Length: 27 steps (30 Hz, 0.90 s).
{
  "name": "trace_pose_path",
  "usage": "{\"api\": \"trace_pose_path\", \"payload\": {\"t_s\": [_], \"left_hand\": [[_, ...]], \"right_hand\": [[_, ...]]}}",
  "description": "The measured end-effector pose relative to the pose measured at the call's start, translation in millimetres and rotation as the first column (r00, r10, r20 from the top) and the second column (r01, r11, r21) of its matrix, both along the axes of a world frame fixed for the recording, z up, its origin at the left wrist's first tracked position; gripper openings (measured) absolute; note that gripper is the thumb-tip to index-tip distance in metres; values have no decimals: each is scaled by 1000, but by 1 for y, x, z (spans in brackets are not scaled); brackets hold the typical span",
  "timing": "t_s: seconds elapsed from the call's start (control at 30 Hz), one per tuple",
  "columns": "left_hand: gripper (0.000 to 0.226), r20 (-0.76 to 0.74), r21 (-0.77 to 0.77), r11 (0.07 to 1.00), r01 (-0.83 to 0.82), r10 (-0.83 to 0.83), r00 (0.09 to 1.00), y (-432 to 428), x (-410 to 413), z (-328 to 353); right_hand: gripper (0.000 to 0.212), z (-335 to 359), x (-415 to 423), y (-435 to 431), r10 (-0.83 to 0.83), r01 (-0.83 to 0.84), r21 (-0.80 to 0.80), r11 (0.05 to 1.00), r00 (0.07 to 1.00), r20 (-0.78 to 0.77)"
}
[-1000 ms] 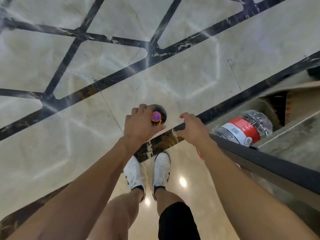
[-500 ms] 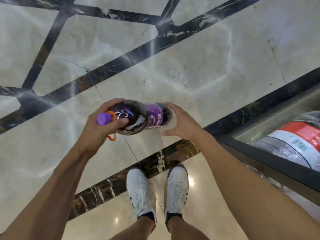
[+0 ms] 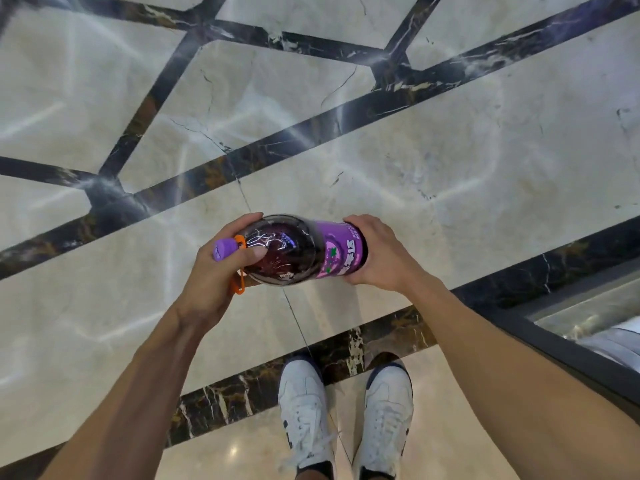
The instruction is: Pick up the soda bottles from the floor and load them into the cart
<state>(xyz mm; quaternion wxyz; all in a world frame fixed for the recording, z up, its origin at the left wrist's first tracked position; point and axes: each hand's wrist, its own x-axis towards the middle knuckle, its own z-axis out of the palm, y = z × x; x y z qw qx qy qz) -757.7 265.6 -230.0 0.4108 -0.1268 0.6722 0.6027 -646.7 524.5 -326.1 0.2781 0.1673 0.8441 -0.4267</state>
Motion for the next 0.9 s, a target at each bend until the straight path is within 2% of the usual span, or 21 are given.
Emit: {"api": "trace_pose_path", "payload": {"t_s": [0.13,0.27,0.4,0.53,0.6,0.67,0.77,0.9], "left_hand": [[61,7,15,1000,5,-5,1000,1,-7,27],[65,0,36,998,45,-45,999,-5,-7,110],[64,1,71,996,57,-57,998,-9,-4,252],[76,-27,78,989,128,-126,992,-12,4,423],[67,-48,92,986,139,-135,990,-13,9,506],[68,-78,111,981,162,-154,985,-13,15,581],[68,-114,157,971,179,-162,980,-16,28,676],[66,-163,230,952,201,-166,973,-7,46,767]], "right_hand": [[109,26,2,-4,-4,4,-1,1000,1000,16],[108,112,9,-9,-32,32,-17,999,999,-8],[106,259,14,-13,-53,52,-39,998,998,-25],[98,432,27,-18,-73,71,-43,997,996,-57],[96,516,35,-20,-88,84,-38,996,992,-88],[97,594,46,-20,-98,96,-19,995,988,-119],[108,691,64,-18,-103,109,34,993,984,-148],[109,788,85,-6,-112,135,101,986,972,-207]]}}
